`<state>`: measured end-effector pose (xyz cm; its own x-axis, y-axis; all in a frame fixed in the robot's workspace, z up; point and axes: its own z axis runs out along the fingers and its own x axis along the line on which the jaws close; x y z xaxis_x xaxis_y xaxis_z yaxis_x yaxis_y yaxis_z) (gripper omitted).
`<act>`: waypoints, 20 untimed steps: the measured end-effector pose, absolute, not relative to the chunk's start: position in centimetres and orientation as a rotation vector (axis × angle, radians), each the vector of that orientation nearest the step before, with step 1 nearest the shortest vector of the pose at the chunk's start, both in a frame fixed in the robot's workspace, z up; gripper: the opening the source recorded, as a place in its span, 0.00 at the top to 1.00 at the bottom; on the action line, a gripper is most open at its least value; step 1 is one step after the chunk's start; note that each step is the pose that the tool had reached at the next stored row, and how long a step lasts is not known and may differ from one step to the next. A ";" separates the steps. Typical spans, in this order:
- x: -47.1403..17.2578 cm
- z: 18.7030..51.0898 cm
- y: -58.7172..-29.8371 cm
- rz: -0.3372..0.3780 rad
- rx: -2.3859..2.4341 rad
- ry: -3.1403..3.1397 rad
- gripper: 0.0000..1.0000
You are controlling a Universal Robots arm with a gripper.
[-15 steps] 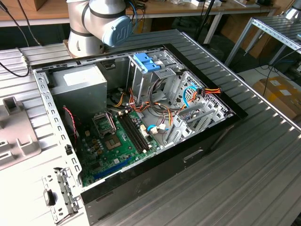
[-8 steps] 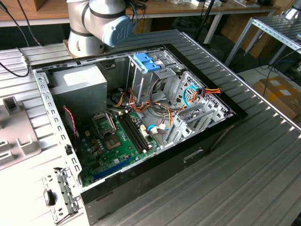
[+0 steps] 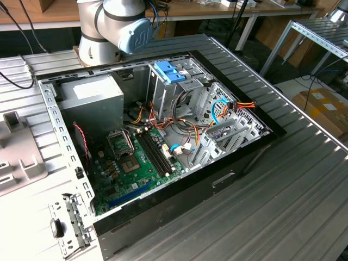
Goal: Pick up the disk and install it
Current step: 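Pick up the disk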
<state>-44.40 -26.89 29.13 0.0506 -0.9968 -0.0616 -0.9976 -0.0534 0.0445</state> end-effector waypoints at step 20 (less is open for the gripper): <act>-44.4 30.5 -26.9 0.118 -2.269 2.154 0.64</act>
